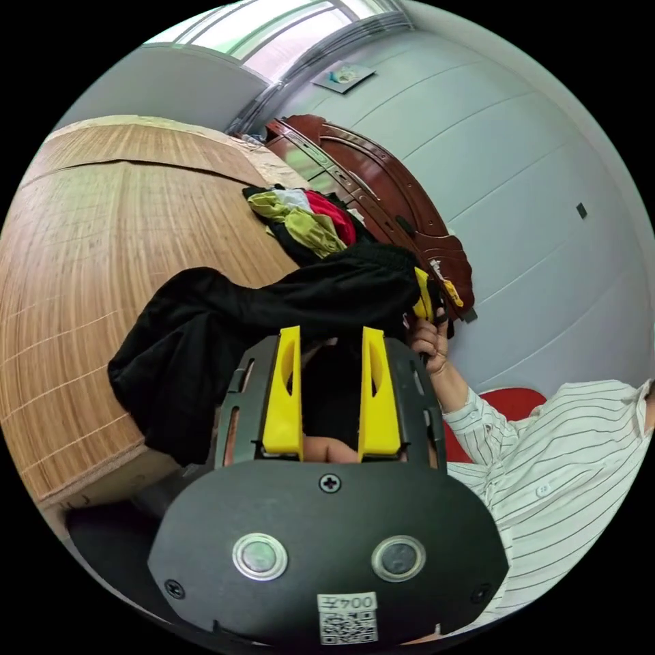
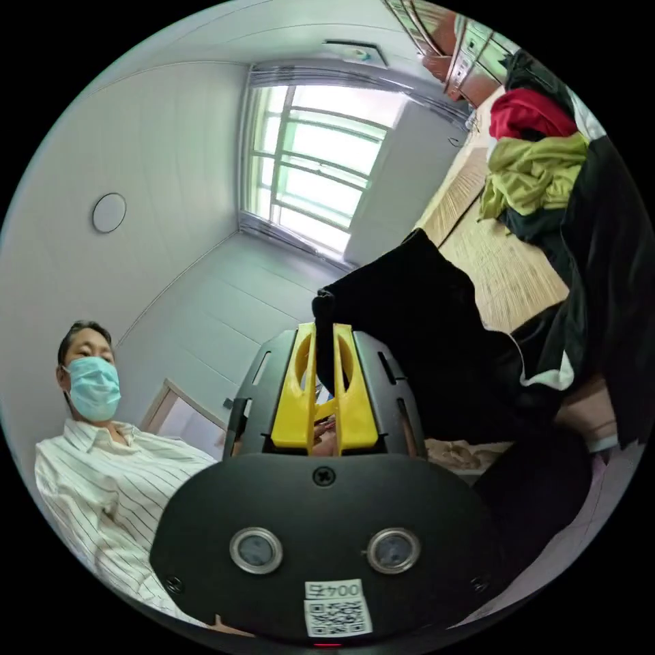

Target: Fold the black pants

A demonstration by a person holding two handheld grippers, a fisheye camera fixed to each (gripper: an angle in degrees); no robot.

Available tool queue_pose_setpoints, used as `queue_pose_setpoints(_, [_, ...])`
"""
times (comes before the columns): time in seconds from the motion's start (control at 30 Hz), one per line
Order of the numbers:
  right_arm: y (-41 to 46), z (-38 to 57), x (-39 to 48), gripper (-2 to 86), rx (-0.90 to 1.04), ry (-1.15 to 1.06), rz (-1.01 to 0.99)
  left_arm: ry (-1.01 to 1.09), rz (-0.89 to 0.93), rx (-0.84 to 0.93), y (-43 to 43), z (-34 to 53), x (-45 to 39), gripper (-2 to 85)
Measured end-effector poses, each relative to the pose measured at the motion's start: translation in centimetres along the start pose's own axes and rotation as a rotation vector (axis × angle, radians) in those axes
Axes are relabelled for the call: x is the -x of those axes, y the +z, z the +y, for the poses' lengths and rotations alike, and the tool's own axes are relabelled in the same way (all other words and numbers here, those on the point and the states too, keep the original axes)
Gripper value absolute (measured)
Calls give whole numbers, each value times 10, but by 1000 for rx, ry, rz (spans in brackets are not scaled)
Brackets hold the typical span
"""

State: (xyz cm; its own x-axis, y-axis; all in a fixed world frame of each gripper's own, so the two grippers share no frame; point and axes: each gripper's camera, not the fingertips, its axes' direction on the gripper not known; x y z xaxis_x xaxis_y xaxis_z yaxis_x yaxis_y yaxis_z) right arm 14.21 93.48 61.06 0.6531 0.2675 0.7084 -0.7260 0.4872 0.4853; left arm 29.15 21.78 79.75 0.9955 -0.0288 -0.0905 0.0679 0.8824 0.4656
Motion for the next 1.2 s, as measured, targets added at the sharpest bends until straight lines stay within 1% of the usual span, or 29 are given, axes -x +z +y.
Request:
queue_pose_setpoints(0.07, [14,6,-10,50,49,129,6,71,18,23,16,-5,-22,166])
queue_pose_setpoints(0.1, [19,9,-13,50,65,161,5,134,-14,48,28,-6,-38,184])
queue_pose_setpoints(0.17, [42,19,-20,50,155,249,-5,239,-123,74,45,-2,-60,198])
queue_pose_setpoints(0.23, [56,21,-21,50,219,277,-9,374,-274,132,67,9,-84,210])
queue_pose_setpoints(0.33, [76,17,-12,50,328,285,50,444,-428,163,84,16,-101,213])
queue_pose_setpoints(0.37, [83,15,-6,50,355,276,87,447,-454,156,85,16,-104,209])
queue_pose_setpoints(0.47, [99,13,12,51,413,241,134,404,-556,73,79,15,-106,177])
queue_pose_setpoints(0.53, [108,15,23,53,444,214,143,341,-594,-25,60,14,-101,99])
queue_pose_setpoints(0.57, [110,16,30,56,433,183,142,334,-585,-42,55,14,-99,78])
queue_pose_setpoints(0.63, [112,16,39,63,423,152,124,292,-492,-75,39,13,-87,20])
queue_pose_setpoints(0.67, [112,14,47,63,420,122,111,264,-471,-80,35,11,-82,16])
queue_pose_setpoints(0.73, [106,8,63,57,394,64,76,147,-353,-112,12,6,-56,3])
queue_pose_setpoints(0.77, [97,2,74,58,357,22,41,139,-318,-125,4,6,-50,1])
queue_pose_setpoints(0.8, [91,-2,79,60,336,0,28,168,-256,-153,-14,5,-43,-1])
queue_pose_setpoints(0.83, [79,-11,90,64,294,-50,24,242,-184,-164,-33,3,-40,-2])
queue_pose_setpoints(0.87, [69,-22,100,74,267,-105,60,281,-143,-163,-44,1,-39,-3])
queue_pose_setpoints(0.93, [60,-36,115,86,252,-197,118,417,33,-148,-87,-8,-37,-4])
queue_pose_setpoints(0.97, [59,-44,126,92,265,-262,129,444,72,-145,-97,-10,-37,-4])
queue_pose_setpoints(1.03, [68,-55,142,102,313,-340,133,533,236,-153,-138,-21,-38,-4])
queue_pose_setpoints(1.13, [100,-62,172,114,384,-471,134,607,361,-189,-174,-31,-40,-5])
queue_pose_setpoints(1.2, [125,-59,190,116,434,-550,115,638,403,-195,-187,-35,-41,-5])
